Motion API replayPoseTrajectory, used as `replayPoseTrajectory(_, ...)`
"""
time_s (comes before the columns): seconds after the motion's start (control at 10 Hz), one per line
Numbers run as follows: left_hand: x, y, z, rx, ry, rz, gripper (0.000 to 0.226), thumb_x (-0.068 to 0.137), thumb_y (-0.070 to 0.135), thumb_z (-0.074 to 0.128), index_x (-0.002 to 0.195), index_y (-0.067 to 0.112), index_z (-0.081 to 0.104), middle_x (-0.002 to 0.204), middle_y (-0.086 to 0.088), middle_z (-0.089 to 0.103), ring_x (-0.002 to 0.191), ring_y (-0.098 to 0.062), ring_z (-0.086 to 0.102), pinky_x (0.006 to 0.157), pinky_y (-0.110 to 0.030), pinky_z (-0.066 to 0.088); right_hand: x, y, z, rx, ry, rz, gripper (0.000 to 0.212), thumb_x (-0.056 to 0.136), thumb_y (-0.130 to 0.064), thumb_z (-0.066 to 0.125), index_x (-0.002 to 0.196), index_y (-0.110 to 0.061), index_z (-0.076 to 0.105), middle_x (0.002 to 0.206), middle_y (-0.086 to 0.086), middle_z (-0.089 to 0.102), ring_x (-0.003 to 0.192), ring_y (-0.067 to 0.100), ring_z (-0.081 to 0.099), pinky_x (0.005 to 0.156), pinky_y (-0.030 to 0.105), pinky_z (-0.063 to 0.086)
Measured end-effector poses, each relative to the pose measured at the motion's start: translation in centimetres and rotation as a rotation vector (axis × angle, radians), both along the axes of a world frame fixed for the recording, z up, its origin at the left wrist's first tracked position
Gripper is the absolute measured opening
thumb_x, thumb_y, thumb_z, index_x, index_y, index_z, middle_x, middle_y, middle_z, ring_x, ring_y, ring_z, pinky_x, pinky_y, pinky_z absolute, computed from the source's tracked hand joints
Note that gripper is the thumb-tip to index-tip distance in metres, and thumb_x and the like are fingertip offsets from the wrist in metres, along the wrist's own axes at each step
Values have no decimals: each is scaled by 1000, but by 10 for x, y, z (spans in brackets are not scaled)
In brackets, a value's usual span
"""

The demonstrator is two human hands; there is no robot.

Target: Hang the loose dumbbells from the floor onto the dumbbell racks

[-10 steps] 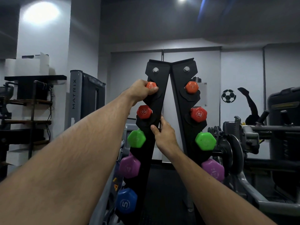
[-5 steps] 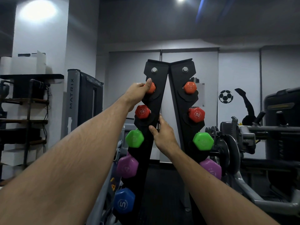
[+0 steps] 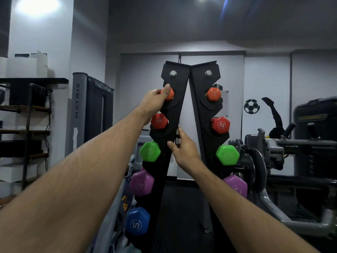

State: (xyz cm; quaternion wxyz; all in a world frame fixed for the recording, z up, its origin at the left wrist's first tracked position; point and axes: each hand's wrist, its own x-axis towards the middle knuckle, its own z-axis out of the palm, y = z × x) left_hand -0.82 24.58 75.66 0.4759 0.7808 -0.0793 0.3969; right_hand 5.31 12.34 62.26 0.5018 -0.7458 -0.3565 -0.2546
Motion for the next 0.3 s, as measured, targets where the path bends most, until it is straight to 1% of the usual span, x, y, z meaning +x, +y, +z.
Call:
replayPoseTrajectory(0.1,2,0,-7,-6,-32,49,68,102,60,47,146,9,52,136,-8,63,126,-22,59,104,-34,44,-12,-9,-1,-7,-25,25,66,99,-18,64,157,-19,33,146,1,54,128,21,59,112,39,46)
replayPoseTrajectory(0.2,-1,4,-19,16,-72,116,67,99,55,56,149,11,48,144,-7,58,132,-22,55,113,-41,43,-17,-24,-1,-59,-67,-4,59,98,-23,64,153,-18,43,142,3,59,122,20,62,106,42,51)
replayPoseTrajectory(0.3,-10,7,-36,49,-154,212,63,99,44,62,151,13,45,149,-5,53,132,-20,54,114,-44,44,-22,-46,7,-56,-204,-93,42,97,-28,64,138,-18,62,126,-4,68,106,11,67,99,37,55)
